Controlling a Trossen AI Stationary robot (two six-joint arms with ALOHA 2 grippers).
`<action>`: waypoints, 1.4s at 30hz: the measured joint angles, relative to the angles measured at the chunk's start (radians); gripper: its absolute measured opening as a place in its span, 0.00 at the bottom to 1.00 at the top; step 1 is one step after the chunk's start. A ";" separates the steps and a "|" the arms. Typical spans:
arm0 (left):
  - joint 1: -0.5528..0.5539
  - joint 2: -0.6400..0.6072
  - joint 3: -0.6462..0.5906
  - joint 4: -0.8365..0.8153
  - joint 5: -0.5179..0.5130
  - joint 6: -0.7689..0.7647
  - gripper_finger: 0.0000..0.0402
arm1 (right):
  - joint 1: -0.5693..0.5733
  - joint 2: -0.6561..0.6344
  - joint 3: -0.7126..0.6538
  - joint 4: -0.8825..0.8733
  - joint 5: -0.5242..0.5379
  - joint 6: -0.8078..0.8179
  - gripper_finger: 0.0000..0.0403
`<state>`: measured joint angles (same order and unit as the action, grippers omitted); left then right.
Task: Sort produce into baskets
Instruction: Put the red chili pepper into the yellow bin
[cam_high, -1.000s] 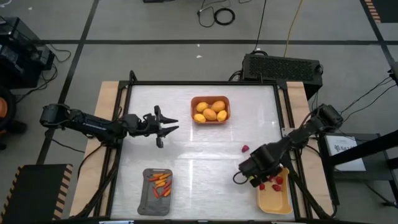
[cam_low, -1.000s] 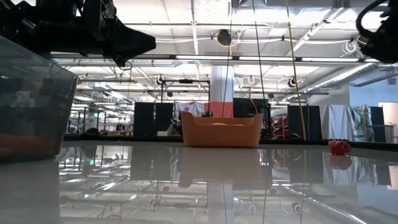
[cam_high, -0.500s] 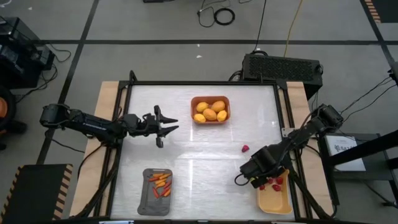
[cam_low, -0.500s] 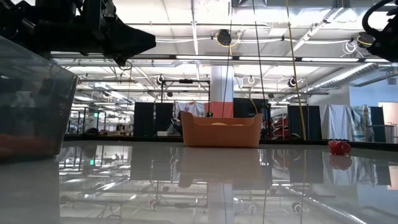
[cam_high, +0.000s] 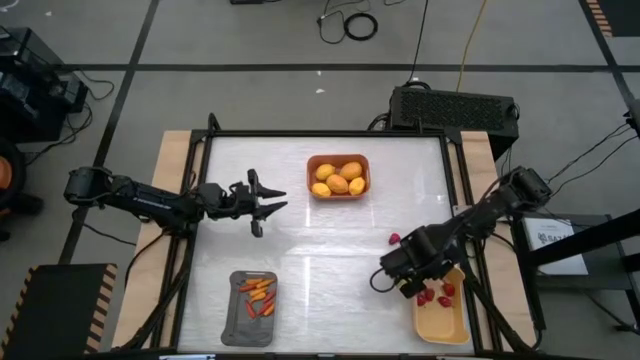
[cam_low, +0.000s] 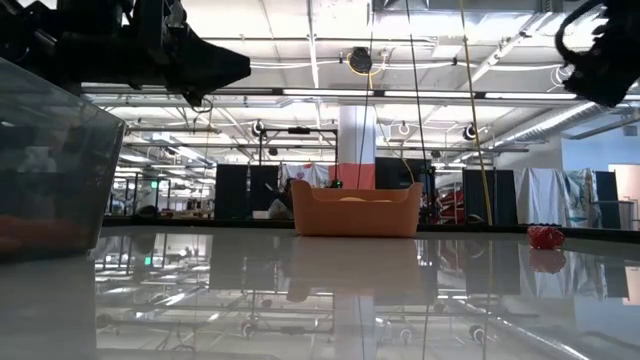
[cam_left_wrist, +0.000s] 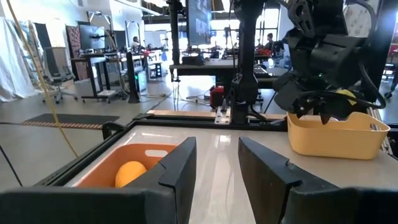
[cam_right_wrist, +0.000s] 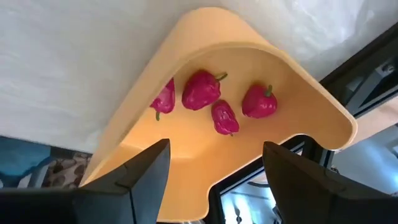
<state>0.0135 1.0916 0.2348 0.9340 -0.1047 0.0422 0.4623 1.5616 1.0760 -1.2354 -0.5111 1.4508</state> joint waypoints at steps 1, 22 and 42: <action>0.000 0.000 0.000 0.000 0.000 0.000 0.32 | -0.010 0.000 0.000 0.000 -0.008 -0.016 0.61; 0.000 0.000 0.000 -0.004 0.000 0.023 0.32 | -0.237 0.000 -0.001 0.075 0.273 -0.233 0.61; 0.000 0.000 0.000 -0.010 0.001 0.022 0.32 | -0.364 0.008 -0.266 0.380 0.479 -0.163 0.61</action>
<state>0.0135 1.0916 0.2348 0.9245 -0.1036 0.0643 0.0982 1.5692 0.8103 -0.8558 -0.0322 1.2876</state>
